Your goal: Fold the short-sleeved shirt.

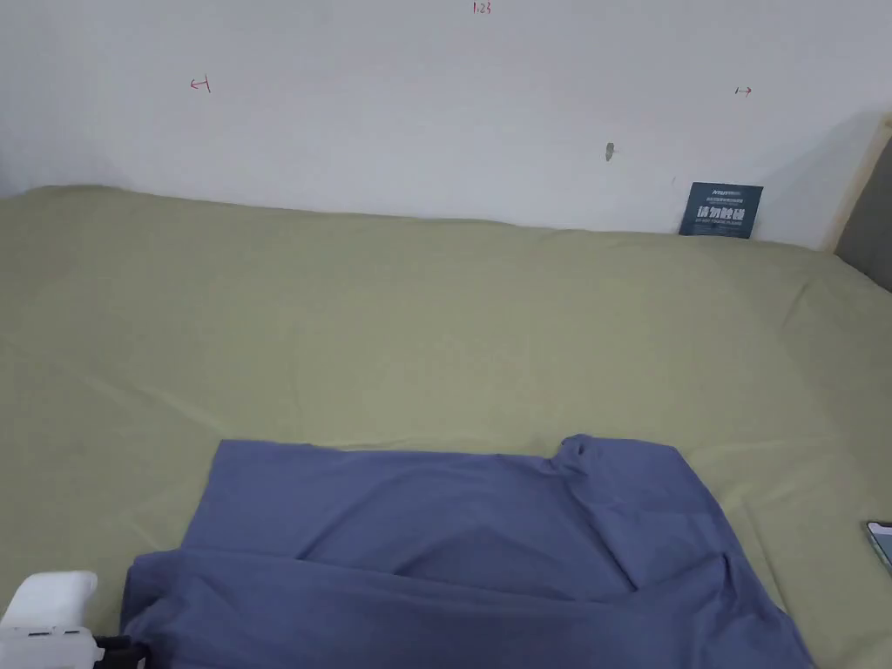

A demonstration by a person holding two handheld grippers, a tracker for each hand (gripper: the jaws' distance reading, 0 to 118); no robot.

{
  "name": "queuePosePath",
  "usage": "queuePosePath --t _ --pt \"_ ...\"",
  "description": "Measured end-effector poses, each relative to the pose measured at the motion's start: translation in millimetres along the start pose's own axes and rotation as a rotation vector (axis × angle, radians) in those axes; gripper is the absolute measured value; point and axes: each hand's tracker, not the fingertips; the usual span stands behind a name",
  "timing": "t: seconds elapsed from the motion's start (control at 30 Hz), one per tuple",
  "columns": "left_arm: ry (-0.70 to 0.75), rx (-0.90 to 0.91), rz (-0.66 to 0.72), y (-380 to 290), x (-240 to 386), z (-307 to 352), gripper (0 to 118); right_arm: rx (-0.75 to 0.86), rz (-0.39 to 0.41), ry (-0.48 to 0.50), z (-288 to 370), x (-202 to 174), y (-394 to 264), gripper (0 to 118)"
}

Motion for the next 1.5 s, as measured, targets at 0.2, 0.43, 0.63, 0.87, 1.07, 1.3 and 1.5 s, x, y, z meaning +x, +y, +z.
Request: queuePosePath --t 0.2,0.43,0.63,0.87,1.07,1.3,1.5 --pt "0.047 0.011 -0.014 10.7 -6.3 4.1 107 0.056 0.04 -0.015 6.1 -10.5 22.2 107" --pt "0.064 0.118 -0.013 76.8 6.0 2.0 0 0.104 0.013 -0.043 -21.7 -27.2 87.2 0" --pt "0.039 0.096 -0.032 150.3 12.7 -46.2 1 0.104 0.034 -0.039 -60.2 -30.1 137.7 0" --pt "0.153 0.039 -0.066 208.3 22.4 -127.8 110 0.07 0.044 -0.052 -93.1 -28.1 165.1 0" --pt "0.167 -0.031 -0.057 216.9 27.7 -162.2 82 0.036 0.047 -0.078 -112.5 -19.9 171.9 0" --pt "0.145 0.011 -0.123 211.7 44.1 -150.9 5 0.03 0.059 -0.09 -134.9 -5.9 196.7 0" --pt "0.129 0.007 -0.103 215.7 39.4 -155.2 5 -0.011 0.04 -0.069 -165.5 -3.6 231.8 45"
